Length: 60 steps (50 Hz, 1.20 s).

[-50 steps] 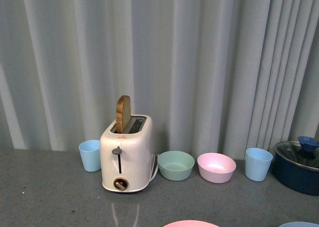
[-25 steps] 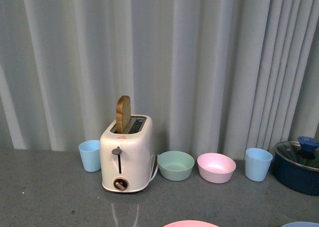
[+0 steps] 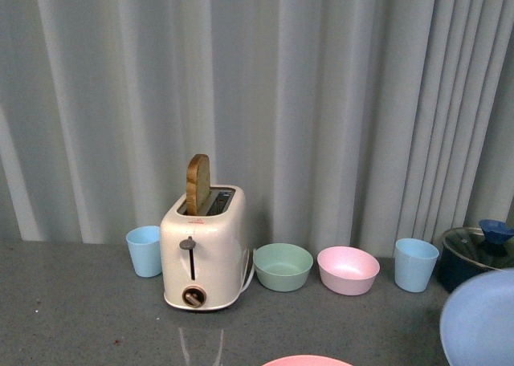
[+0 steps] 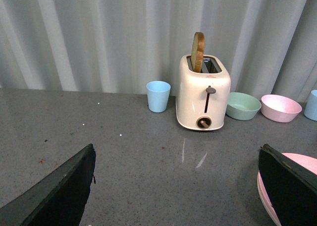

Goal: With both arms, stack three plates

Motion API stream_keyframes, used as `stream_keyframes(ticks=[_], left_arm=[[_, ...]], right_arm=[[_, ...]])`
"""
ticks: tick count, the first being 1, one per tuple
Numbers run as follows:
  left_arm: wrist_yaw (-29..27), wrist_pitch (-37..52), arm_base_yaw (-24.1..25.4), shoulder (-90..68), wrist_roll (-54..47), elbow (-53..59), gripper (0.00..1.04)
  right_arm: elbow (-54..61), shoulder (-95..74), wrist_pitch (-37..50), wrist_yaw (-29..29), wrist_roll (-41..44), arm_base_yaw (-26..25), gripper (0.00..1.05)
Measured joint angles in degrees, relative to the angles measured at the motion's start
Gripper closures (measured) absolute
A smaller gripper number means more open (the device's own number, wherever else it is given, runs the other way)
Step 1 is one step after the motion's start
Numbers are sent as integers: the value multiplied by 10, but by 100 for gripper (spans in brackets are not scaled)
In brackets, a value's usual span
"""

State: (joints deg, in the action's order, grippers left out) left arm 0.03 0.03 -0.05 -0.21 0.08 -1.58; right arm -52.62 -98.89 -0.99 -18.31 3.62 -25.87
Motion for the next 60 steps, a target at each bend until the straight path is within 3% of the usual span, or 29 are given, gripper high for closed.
stream_keyframes(ticks=[9, 26, 34, 60], left_arm=[[0, 0, 0, 0, 0, 0, 7], [0, 0, 0, 0, 0, 0, 7], [0, 0, 0, 0, 0, 0, 7], [0, 0, 0, 0, 0, 0, 7]], right_arm=[[10, 48, 40, -42, -66, 110, 101], [57, -13, 142, -51, -169, 267, 101], [75, -73, 190, -57, -213, 299, 101], [90, -135, 204, -62, -244, 306, 101]])
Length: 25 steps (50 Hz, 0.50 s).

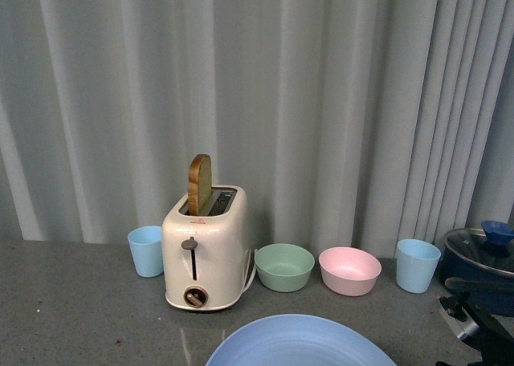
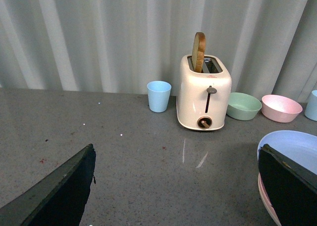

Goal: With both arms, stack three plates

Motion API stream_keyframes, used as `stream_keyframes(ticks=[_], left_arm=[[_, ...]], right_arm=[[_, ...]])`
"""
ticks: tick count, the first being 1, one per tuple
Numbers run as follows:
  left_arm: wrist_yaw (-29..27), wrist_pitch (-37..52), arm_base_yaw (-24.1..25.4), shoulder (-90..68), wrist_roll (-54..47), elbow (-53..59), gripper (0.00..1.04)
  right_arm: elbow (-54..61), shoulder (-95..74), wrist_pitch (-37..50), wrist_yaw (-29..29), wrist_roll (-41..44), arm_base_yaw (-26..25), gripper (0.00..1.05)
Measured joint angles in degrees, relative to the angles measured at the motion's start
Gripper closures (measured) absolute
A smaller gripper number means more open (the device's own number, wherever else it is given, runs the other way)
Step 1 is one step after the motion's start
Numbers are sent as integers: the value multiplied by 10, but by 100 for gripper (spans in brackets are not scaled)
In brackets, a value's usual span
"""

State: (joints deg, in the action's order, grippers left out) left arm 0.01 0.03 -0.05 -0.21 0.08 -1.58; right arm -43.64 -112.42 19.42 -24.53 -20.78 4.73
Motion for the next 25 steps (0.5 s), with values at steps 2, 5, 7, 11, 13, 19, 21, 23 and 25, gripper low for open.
stream_keyframes(ticks=[2, 5, 7, 11, 13, 19, 21, 23, 25], left_arm=[[0, 0, 0, 0, 0, 0, 7], [0, 0, 0, 0, 0, 0, 7], [0, 0, 0, 0, 0, 0, 7], [0, 0, 0, 0, 0, 0, 7], [0, 0, 0, 0, 0, 0, 7], [0, 0, 0, 0, 0, 0, 7], [0, 0, 0, 0, 0, 0, 7], [0, 0, 0, 0, 0, 0, 7], [0, 0, 0, 0, 0, 0, 7]], right_arm=[[0, -1, -5, 1, 0, 0, 101], [1, -2, -10, 2, 1, 0, 101], [1, -2, -12, 4, 2, -1, 101], [1, -2, -19, 5, 5, -3, 101], [1, -2, -23, 6, 7, -5, 101], [1, -2, -36, 16, 16, -10, 101], [2, -2, -38, 18, 18, -12, 101], [2, -2, -40, 19, 21, -14, 101], [2, -2, -42, 21, 23, -15, 101]])
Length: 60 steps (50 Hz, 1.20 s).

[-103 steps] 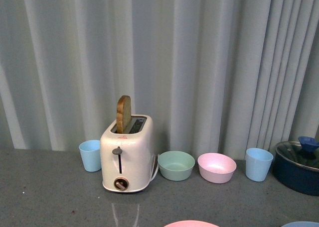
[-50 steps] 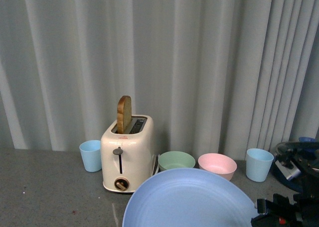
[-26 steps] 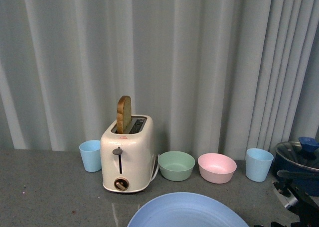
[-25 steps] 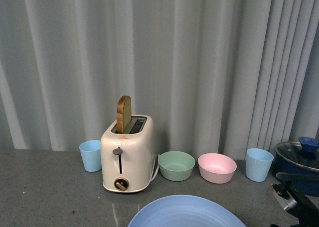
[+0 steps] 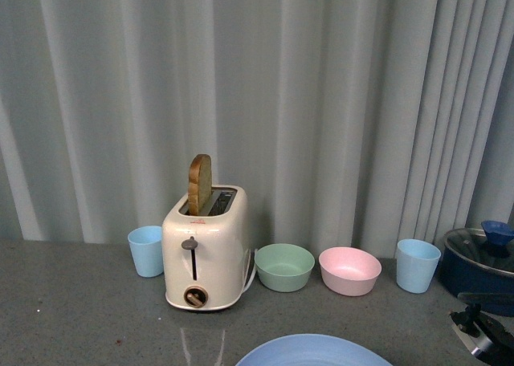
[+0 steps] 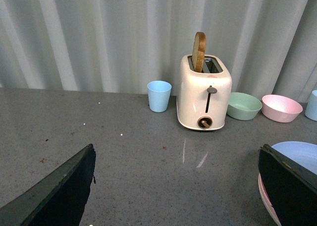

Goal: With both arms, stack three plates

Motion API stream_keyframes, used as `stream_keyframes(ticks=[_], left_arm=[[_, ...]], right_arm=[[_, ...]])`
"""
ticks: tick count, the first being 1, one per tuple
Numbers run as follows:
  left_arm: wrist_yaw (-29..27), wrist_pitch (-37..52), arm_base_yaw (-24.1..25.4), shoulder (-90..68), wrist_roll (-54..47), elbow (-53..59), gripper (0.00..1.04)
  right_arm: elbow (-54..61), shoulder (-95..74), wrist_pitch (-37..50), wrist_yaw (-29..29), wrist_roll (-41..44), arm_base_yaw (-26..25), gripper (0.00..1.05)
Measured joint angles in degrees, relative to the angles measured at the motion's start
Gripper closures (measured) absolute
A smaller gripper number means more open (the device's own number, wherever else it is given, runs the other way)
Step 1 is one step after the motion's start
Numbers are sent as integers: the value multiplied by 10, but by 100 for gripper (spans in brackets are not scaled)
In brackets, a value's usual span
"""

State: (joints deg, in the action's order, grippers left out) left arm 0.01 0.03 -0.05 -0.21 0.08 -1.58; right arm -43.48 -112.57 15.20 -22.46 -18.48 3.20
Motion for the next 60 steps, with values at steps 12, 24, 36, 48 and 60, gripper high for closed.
stream_keyframes(ticks=[12, 24, 36, 48, 60], left_arm=[[0, 0, 0, 0, 0, 0, 7], [0, 0, 0, 0, 0, 0, 7], [0, 0, 0, 0, 0, 0, 7], [0, 0, 0, 0, 0, 0, 7], [0, 0, 0, 0, 0, 0, 7]], right_arm=[[0, 1, -4, -8, 4, -3, 93], [1, 15, -18, -12, 5, -4, 58], [25, 84, -38, -16, 6, -8, 14], [60, 187, -38, 53, 27, -34, 7], [86, 324, -28, 124, 64, -40, 7]])
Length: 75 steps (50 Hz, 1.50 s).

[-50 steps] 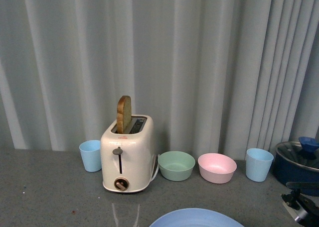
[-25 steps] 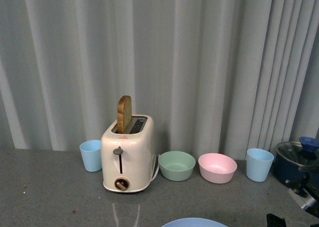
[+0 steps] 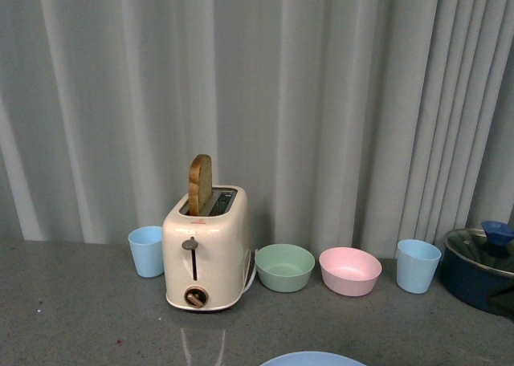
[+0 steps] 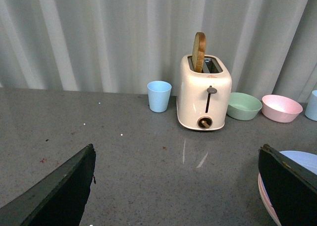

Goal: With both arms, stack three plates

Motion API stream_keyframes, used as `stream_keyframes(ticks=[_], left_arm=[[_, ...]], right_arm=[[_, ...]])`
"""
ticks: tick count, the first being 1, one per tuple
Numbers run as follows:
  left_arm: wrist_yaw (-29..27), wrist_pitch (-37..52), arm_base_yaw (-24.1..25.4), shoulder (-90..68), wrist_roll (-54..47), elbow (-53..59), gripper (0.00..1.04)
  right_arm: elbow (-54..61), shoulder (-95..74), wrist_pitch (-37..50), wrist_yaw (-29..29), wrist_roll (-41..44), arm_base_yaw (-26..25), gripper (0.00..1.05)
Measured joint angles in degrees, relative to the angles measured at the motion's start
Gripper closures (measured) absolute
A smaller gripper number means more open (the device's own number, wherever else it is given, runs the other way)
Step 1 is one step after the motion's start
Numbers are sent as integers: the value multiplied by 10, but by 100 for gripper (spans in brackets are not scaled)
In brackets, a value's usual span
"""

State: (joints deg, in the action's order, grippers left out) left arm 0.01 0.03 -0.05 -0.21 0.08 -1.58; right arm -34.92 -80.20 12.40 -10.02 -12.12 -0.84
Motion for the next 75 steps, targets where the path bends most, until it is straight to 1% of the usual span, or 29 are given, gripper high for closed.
stream_keyframes(ticks=[9, 10, 12, 13, 14, 17, 19, 26, 28, 31, 34, 44, 64, 69, 75], left_arm=[[0, 0, 0, 0, 0, 0, 7], [0, 0, 0, 0, 0, 0, 7], [0, 0, 0, 0, 0, 0, 7], [0, 0, 0, 0, 0, 0, 7], [0, 0, 0, 0, 0, 0, 7], [0, 0, 0, 0, 0, 0, 7], [0, 0, 0, 0, 0, 0, 7], [0, 0, 0, 0, 0, 0, 7], [0, 0, 0, 0, 0, 0, 7], [0, 0, 0, 0, 0, 0, 7], [0, 0, 0, 0, 0, 0, 7], [0, 0, 0, 0, 0, 0, 7], [0, 0, 0, 0, 0, 0, 7], [0, 0, 0, 0, 0, 0, 7], [0, 0, 0, 0, 0, 0, 7]], right_arm=[[8, 110, -2, 47, 40, 30, 7], [16, 118, 21, 64, 46, 36, 9], [67, 148, 145, 123, 78, 52, 20], [92, 166, 190, 145, 90, 58, 25], [107, 181, 208, 152, 95, 62, 29], [149, 247, 215, 158, 107, 67, 43], [162, 266, 217, 157, 110, 66, 48], [208, 314, 221, 148, 116, 56, 73], [218, 320, 221, 144, 117, 54, 78], [238, 340, 218, 105, 119, 28, 91], [253, 362, 214, 103, 121, 15, 102], [286, 416, 193, 101, 120, 9, 102], [328, 541, 112, 101, 120, 9, 102], [346, 553, 123, 101, 120, 9, 102], [346, 589, 89, 101, 120, 9, 102]])
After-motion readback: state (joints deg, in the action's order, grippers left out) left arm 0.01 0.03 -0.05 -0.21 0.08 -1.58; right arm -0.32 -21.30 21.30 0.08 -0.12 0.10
